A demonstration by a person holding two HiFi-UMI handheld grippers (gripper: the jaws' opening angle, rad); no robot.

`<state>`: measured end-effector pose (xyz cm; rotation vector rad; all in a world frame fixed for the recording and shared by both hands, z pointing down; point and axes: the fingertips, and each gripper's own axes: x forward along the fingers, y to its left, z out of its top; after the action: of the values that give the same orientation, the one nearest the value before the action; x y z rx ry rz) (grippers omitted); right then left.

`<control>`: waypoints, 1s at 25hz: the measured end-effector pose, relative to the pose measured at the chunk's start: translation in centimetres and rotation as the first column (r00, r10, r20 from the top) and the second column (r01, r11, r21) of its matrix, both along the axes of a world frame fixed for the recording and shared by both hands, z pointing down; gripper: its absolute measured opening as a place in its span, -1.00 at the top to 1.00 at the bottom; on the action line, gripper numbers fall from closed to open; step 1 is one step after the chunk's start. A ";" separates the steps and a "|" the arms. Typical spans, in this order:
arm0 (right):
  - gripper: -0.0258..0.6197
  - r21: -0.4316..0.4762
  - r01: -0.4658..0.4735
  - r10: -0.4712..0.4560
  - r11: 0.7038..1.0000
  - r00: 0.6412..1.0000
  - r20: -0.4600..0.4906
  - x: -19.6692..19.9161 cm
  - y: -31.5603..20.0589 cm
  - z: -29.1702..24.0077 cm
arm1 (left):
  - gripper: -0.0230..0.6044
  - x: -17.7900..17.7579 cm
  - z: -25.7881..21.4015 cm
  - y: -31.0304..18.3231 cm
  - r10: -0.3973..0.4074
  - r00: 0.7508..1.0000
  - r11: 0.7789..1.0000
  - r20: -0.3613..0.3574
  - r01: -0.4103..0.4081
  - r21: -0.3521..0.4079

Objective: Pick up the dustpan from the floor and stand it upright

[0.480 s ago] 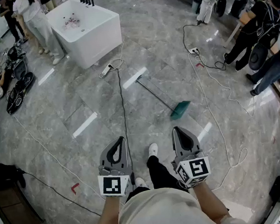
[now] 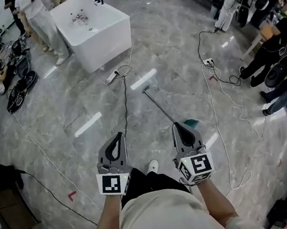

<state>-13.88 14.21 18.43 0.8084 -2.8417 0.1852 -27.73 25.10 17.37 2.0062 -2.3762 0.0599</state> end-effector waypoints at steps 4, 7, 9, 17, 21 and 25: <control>0.86 -0.010 0.017 -0.017 1.000 1.000 -0.009 -3.5 -4.5 0.7 | 0.89 -2.8 -0.2 -4.7 -0.019 0.999 0.999 -0.029 0.020 0.036; 0.86 -0.017 0.013 -0.014 1.000 1.000 -0.019 -6.8 -8.6 1.8 | 0.89 -5.8 1.2 -8.8 -0.017 0.999 1.000 -0.046 0.018 0.025; 0.86 -0.019 0.008 -0.009 1.000 0.999 -0.034 -9.1 -11.3 2.5 | 0.89 -8.3 2.5 -11.6 -0.012 0.999 1.000 -0.047 0.012 0.004; 0.86 -0.103 0.016 -0.035 0.995 0.983 -0.179 -20.8 -23.4 7.9 | 0.89 -20.3 5.5 -24.3 0.000 0.995 1.000 -0.095 0.000 0.005; 0.86 -0.137 -0.003 -0.030 0.991 0.971 -0.239 -25.6 -29.1 10.7 | 0.89 -25.1 8.2 -30.5 0.014 0.991 0.999 -0.133 -0.019 -0.044; 0.86 -0.175 0.008 -0.054 0.985 0.964 -0.260 -28.8 -33.4 13.3 | 0.89 -27.7 10.2 -35.6 -0.012 0.989 0.999 -0.150 0.005 -0.046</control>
<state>-42.71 -19.23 31.74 0.6942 -2.5458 0.2919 -55.41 -10.53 27.58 1.9072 -2.2707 -0.0371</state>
